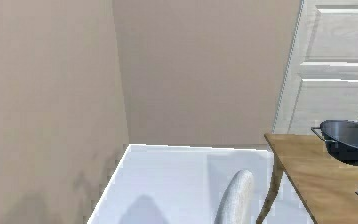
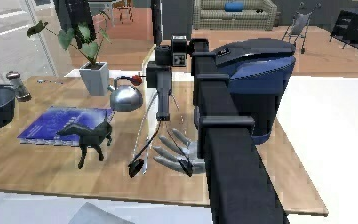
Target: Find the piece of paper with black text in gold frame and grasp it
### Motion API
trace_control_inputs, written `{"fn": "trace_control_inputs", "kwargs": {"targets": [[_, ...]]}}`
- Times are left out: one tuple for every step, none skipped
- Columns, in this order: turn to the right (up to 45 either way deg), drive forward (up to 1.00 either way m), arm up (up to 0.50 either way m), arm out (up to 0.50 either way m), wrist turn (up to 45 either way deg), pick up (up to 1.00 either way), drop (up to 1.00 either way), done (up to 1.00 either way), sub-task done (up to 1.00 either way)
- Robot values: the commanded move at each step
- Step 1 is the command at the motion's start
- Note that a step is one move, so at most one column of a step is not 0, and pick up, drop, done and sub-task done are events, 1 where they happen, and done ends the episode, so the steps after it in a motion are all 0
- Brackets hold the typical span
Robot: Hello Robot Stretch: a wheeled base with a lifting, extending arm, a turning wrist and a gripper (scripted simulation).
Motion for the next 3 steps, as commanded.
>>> {"fn": "trace_control_inputs", "kwargs": {"targets": [[0.0, 0.00, 0.00, 0.00, 45.0, 0.00, 0.00, 0.00, 0.00], [0.0, 0.00, 0.00, 0.00, 45.0, 0.00, 0.00, 0.00, 0.00], [0.0, 0.00, 0.00, 0.00, 45.0, 0.00, 0.00, 0.00, 0.00]]}}
